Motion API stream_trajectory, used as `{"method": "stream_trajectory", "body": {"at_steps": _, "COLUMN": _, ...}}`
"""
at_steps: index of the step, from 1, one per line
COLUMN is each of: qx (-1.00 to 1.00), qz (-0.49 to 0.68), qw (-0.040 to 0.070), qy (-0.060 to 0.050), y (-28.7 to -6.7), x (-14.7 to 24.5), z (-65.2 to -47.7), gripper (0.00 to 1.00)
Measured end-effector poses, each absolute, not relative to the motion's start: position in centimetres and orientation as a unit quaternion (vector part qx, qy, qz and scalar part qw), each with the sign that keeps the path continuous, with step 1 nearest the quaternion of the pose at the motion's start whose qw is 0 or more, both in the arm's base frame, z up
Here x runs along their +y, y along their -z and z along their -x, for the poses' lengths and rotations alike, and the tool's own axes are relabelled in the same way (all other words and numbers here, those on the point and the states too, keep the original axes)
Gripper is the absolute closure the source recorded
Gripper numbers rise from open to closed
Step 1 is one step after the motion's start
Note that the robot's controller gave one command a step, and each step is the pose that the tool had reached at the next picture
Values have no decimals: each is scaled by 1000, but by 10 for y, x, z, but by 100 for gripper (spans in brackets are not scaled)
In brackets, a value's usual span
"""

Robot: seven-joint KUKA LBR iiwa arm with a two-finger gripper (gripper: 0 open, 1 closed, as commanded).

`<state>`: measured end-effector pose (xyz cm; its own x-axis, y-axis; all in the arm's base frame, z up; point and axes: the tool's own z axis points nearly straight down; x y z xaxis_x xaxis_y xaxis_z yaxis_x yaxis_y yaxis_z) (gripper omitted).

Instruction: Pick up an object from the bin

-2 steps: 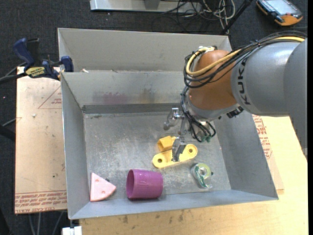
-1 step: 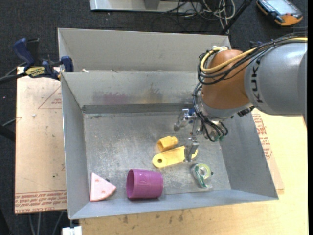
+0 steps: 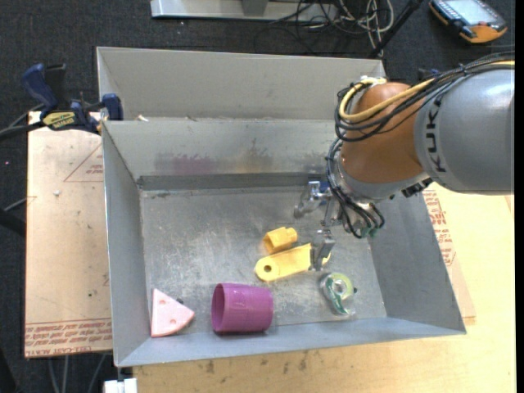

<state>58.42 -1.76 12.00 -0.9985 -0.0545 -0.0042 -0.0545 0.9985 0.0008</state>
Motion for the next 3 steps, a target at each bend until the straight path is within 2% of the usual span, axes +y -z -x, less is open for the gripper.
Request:
{"method": "stream_trajectory", "body": {"at_steps": 1, "qx": 997, "qz": 72, "qw": 8, "qy": 0, "y": -72, "x": -20, "z": -573, "gripper": 0}}
{"method": "stream_trajectory", "body": {"at_steps": 2, "qx": 996, "qz": 89, "qw": 7, "qy": 0, "y": -76, "x": -19, "z": -578, "gripper": 100}}
{"method": "stream_trajectory", "body": {"at_steps": 3, "qx": 996, "qz": 89, "qw": 7, "qy": 0, "y": -76, "x": -20, "z": -578, "gripper": 100}}
